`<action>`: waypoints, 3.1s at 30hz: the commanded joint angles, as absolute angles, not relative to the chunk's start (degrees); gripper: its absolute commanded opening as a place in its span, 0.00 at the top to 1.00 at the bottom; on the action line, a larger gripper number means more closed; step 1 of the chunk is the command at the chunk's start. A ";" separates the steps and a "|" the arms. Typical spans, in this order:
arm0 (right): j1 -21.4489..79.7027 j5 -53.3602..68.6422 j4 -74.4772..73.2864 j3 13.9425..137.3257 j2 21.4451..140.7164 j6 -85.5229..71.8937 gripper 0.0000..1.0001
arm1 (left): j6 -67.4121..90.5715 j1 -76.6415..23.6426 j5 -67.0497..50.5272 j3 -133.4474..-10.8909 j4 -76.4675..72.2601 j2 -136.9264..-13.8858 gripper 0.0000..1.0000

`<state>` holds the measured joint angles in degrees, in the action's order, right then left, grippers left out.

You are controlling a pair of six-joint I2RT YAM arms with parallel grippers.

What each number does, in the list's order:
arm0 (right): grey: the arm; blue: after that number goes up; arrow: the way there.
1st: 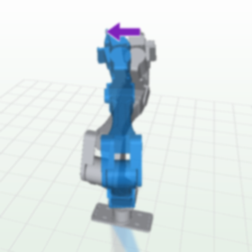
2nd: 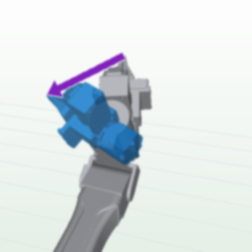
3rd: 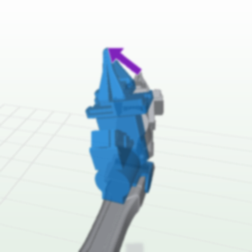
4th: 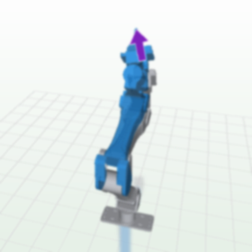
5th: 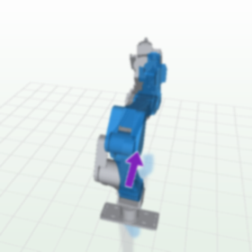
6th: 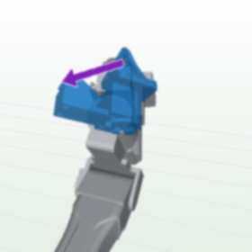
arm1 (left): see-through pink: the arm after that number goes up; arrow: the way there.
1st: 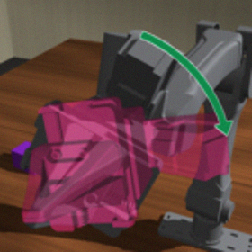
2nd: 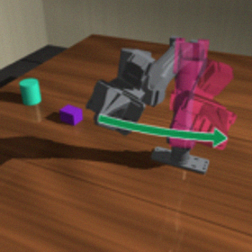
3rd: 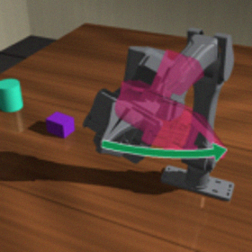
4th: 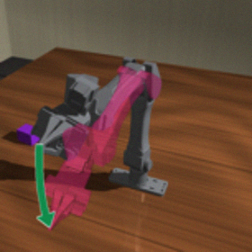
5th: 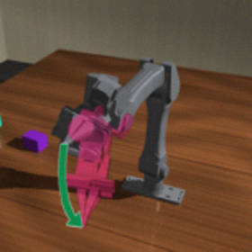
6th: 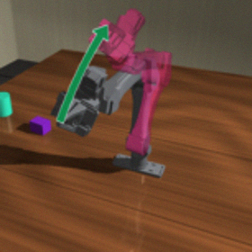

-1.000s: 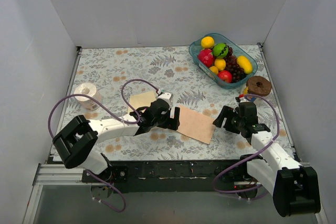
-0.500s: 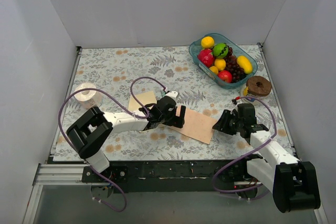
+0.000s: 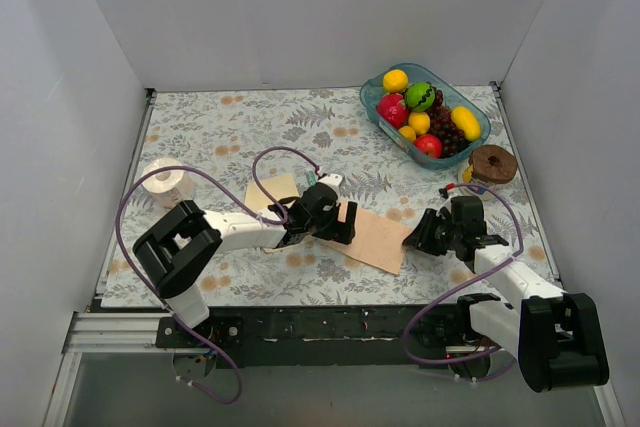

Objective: Place the letter into the envelope and seal it
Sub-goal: Press the letter at the center of the board, then fold the letter at the center of the board.

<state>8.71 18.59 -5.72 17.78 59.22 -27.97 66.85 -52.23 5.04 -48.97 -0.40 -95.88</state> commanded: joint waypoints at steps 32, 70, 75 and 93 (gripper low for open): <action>8.88 18.99 -3.69 14.85 65.48 -28.39 0.73 | 68.02 -51.94 -16.78 -50.37 -10.63 -91.58 0.08; 8.79 13.37 -10.27 18.89 64.78 -29.44 0.27 | 78.75 -52.38 -29.88 -44.13 -29.00 -103.27 0.07; 8.79 5.37 -16.42 21.35 57.94 -30.76 0.22 | 79.10 -52.38 -28.74 -42.63 -29.53 -103.97 0.08; 8.88 20.56 -8.89 23.03 59.40 -23.56 0.40 | 78.66 -52.47 -27.51 -42.28 -28.74 -106.35 0.09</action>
